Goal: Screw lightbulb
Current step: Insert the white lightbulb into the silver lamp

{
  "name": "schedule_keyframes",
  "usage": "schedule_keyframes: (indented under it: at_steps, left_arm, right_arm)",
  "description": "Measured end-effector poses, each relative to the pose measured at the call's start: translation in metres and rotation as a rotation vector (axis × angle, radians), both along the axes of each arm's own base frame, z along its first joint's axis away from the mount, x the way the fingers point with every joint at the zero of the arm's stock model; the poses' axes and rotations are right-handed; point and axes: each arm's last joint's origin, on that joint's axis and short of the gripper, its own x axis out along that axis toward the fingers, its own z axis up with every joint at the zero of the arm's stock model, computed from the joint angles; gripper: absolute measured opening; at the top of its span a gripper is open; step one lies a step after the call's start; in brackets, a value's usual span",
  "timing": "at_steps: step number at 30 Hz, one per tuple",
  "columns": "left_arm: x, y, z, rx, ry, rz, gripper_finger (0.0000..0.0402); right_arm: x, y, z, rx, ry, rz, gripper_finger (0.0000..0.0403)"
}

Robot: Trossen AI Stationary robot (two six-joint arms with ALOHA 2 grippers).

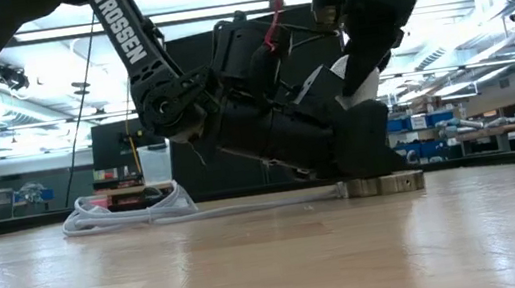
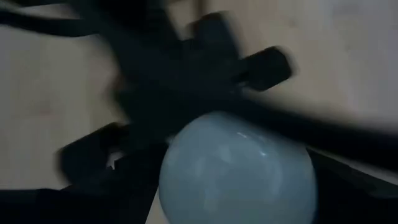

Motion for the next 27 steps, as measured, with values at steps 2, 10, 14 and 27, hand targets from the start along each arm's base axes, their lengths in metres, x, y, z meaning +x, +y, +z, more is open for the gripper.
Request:
schedule_keyframes:
  at_steps: [2,10,14,27]
  left_arm:
    - [0.000,0.002,0.000,-0.001,0.000,0.022,0.0202]
    - [0.000,0.002,0.000,-0.006,-0.004,0.023,0.0202]
    - [0.000,0.002,-0.001,-0.007,0.003,0.020,0.0202]
    - [-0.003,0.004,0.002,0.006,0.087,0.087,0.0233]
  right_arm:
    - [0.003,0.006,0.003,0.035,-0.033,0.023,0.0330]
    - [0.001,0.013,0.006,-0.096,-0.040,0.026,0.0330]
    - [-0.008,0.005,0.008,-0.095,0.002,-0.025,0.0330]
    - [-0.056,0.066,0.012,-0.033,-0.178,0.011,0.0314]
